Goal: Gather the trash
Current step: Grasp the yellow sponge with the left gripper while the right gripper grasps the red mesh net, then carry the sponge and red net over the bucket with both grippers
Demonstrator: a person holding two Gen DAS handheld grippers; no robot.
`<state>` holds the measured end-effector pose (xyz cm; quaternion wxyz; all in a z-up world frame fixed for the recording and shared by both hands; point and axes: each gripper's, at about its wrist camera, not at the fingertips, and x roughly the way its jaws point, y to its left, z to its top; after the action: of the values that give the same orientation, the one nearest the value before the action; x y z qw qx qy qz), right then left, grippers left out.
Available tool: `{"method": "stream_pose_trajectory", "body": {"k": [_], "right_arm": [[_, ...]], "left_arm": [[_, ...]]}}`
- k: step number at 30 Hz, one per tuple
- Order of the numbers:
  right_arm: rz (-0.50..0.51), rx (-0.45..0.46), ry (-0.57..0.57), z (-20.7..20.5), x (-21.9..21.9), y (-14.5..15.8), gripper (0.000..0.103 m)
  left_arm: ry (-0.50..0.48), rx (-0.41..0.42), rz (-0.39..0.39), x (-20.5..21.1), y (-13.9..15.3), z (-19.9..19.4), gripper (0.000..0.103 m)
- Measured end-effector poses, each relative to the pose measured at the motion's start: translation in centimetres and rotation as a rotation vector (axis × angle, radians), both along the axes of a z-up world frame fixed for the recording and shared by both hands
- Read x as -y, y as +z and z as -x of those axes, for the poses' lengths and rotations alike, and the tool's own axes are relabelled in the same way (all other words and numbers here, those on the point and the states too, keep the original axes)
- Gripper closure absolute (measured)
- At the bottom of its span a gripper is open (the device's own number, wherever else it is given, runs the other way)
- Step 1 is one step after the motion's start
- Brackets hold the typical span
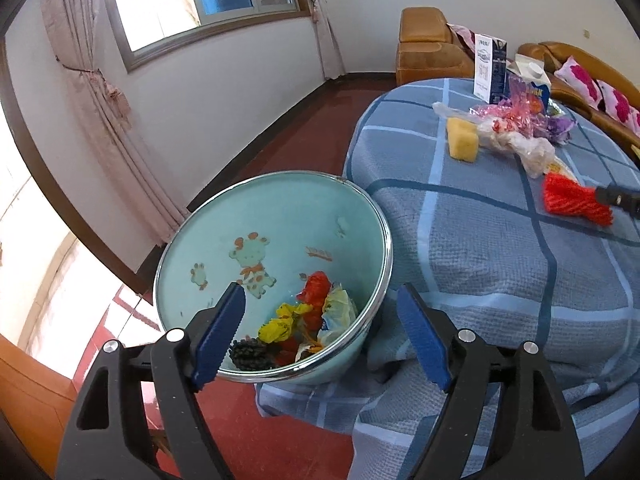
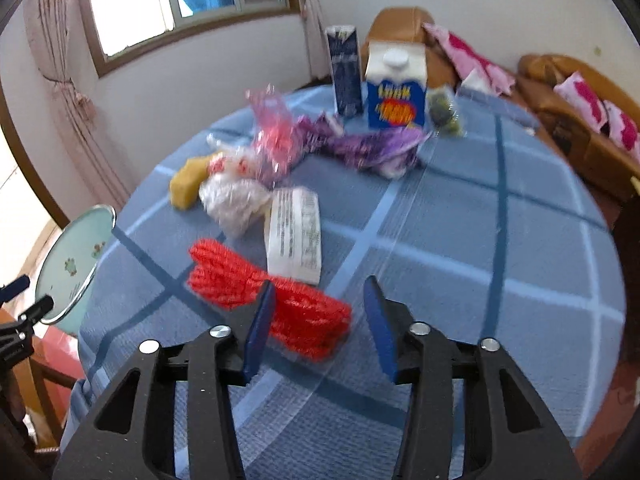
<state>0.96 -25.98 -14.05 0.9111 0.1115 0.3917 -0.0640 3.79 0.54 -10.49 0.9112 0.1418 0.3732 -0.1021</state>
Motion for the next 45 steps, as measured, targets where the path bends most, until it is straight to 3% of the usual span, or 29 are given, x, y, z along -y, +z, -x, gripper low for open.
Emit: {"method": "stream_pose_trajectory", "body": {"k": [5, 8, 12, 17, 26, 34, 37, 38, 45], "right_arm": [[-0.056, -0.009, 0.045, 0.1, -0.1, -0.6, 0.084], [-0.076, 0.009, 0.056, 0.6, -0.1, 0.0, 0.089], [-0.075, 0.084, 0.045, 2.7, 0.8, 2.4, 0.089], [-0.049, 0.161, -0.063, 4.1, 4.7, 4.4, 0.089], [-0.026, 0.171, -0.223, 3.5, 11.8, 3.2, 0.089], [-0.031, 0.177, -0.236, 2.7, 13.9, 2.6, 0.089], [-0.031, 0.181, -0.243, 2.1, 14.5, 2.6, 0.089], [-0.034, 0.182, -0.247, 2.0, 14.7, 2.6, 0.089], [-0.035, 0.215, -0.248, 2.2, 14.9, 3.7, 0.089]], "left_arm": [[-0.012, 0.006, 0.002, 0.7, 0.4, -0.2, 0.026], [-0.030, 0.017, -0.001, 1.8, 0.9, -0.3, 0.026], [-0.050, 0.031, 0.004, 3.3, 1.6, -0.8, 0.026], [-0.082, 0.043, 0.014, 6.9, 2.1, -2.1, 0.026], [-0.097, 0.003, 0.041, 13.9, 1.4, -6.9, 0.027], [-0.102, -0.063, 0.016, 17.5, -0.4, -10.5, 0.042], [-0.115, -0.107, 0.017, 18.2, -1.3, -11.6, 0.060], [-0.131, -0.132, 0.030, 18.3, -1.6, -11.9, 0.080], [-0.172, -0.112, 0.035, 16.7, -0.2, -10.5, 0.084]]}}
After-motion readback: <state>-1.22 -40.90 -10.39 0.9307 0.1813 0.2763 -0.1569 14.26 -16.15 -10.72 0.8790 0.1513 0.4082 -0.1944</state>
